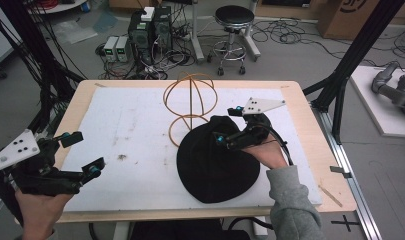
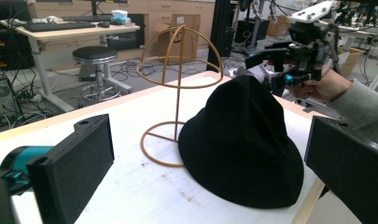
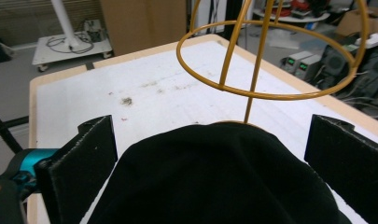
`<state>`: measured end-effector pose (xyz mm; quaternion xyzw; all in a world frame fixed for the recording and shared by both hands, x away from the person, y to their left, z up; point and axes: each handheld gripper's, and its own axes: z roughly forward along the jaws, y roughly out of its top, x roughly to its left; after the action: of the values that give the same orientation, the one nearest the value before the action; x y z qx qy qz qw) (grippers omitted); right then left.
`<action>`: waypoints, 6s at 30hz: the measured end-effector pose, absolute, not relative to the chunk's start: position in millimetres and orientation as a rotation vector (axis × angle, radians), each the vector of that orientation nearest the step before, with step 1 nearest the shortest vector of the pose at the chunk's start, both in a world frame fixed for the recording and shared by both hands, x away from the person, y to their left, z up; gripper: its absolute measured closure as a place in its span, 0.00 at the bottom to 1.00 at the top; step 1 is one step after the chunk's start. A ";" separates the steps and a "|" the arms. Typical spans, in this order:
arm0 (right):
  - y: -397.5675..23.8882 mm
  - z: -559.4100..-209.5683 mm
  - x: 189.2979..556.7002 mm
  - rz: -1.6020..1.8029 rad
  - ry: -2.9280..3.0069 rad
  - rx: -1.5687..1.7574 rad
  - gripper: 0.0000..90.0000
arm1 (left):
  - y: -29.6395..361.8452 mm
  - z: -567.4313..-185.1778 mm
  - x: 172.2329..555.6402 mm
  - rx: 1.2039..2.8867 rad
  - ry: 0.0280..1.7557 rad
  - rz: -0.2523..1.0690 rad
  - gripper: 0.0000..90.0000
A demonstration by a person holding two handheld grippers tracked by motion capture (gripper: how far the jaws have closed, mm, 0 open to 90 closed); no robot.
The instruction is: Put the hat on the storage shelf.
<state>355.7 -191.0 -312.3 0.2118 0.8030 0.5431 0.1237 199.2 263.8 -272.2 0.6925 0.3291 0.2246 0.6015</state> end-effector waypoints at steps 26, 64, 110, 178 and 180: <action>-178.4 -328.7 375.7 1.386 2.452 0.526 0.79 | 261.7 -274.5 205.6 1.601 0.766 0.513 0.02; -198.9 -187.1 320.8 1.422 2.547 0.274 0.95 | 271.9 -269.7 202.9 1.563 0.779 0.527 0.02; -123.0 -119.2 465.0 1.455 2.464 0.248 0.96 | 295.9 -270.0 200.2 1.525 0.851 0.525 0.02; -221.9 -227.9 387.5 1.479 2.288 0.767 0.01 | 266.2 -294.8 238.4 1.614 0.884 0.457 0.02; -228.4 -232.3 381.5 1.470 2.274 0.781 0.01 | 265.5 -294.8 239.6 1.610 0.884 0.457 0.02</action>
<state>381.5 -228.4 -232.3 0.2734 0.7964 0.5148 0.1612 239.6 265.5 -294.8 0.6901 0.3788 0.1958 0.5848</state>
